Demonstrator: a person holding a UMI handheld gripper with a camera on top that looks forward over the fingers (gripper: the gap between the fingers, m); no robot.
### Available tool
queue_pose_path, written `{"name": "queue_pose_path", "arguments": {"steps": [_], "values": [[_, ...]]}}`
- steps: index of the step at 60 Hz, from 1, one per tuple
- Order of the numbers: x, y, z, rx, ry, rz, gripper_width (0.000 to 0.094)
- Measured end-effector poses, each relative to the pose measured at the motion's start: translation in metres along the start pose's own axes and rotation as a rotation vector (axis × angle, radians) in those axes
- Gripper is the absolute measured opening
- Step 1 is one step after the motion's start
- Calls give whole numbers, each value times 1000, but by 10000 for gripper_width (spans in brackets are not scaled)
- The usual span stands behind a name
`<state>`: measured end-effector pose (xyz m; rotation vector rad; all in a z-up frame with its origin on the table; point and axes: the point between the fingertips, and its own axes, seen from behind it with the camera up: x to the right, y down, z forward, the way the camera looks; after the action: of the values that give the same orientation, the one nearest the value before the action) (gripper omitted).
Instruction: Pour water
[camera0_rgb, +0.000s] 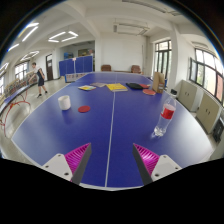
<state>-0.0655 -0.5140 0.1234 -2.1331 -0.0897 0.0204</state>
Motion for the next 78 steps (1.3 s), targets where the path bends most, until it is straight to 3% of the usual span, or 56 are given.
{"name": "queue_pose_path", "arguments": {"steps": [6, 15, 25, 32, 36, 40, 53, 67, 78], "values": [[90, 9, 40, 19, 67, 19, 854], [193, -17, 89, 83, 129, 41, 851], [253, -58, 145, 158, 152, 81, 850], [263, -77, 180, 218, 142, 75, 783], [260, -88, 192, 246, 127, 61, 678], [263, -91, 200, 273, 139, 31, 506], [268, -94, 196, 337, 193, 75, 330], [267, -102, 188, 333, 262, 68, 327], [265, -178, 162, 372, 438, -54, 326]]}}
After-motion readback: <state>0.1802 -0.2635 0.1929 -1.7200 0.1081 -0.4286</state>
